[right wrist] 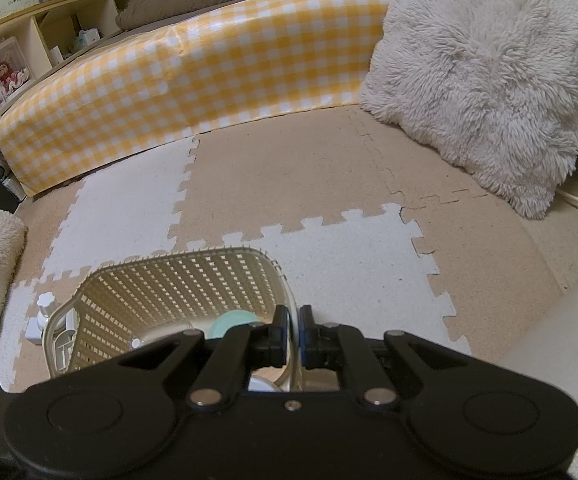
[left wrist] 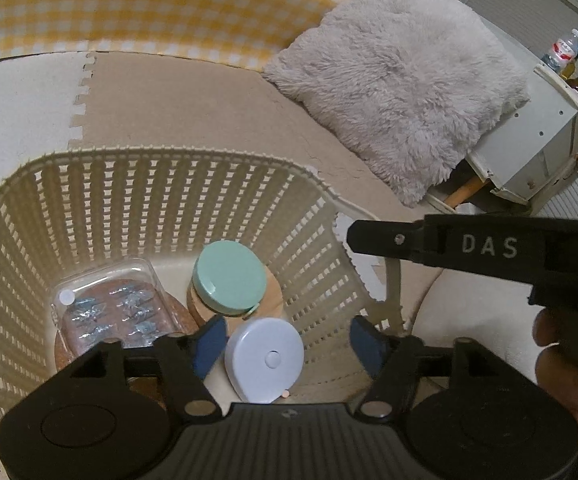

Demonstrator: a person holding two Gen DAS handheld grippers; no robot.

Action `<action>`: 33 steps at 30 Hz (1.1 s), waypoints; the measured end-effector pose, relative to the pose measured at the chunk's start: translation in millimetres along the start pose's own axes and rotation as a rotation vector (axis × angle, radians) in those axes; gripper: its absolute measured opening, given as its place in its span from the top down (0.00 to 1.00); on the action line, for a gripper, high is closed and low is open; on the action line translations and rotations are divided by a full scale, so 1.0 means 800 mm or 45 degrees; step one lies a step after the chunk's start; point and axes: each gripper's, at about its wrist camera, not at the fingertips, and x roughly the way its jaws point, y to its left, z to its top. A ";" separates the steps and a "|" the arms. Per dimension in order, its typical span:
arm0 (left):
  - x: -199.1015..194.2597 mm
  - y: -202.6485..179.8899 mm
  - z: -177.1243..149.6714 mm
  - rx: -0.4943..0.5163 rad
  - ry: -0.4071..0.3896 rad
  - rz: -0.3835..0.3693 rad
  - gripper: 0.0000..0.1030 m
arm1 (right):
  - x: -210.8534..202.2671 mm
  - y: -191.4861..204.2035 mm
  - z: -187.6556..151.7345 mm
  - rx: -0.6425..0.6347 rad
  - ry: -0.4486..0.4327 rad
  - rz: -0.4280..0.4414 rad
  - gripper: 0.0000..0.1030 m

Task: Organize rigid objects
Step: 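Lift the open left tool out of the basket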

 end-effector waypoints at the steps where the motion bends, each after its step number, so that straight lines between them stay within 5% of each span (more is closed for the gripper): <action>1: -0.001 -0.002 0.000 0.007 0.000 0.000 0.28 | 0.000 0.000 0.000 -0.001 0.000 0.000 0.94; 8: -0.009 0.001 0.003 -0.003 -0.016 0.013 0.10 | 0.000 0.000 0.000 -0.001 0.000 0.000 0.94; 16: -0.028 -0.005 0.008 0.049 -0.088 0.079 0.00 | 0.001 0.000 0.000 0.000 0.000 0.000 0.94; 33: -0.108 0.013 -0.005 0.112 -0.214 0.197 0.00 | 0.000 -0.001 0.000 -0.002 0.000 -0.001 0.94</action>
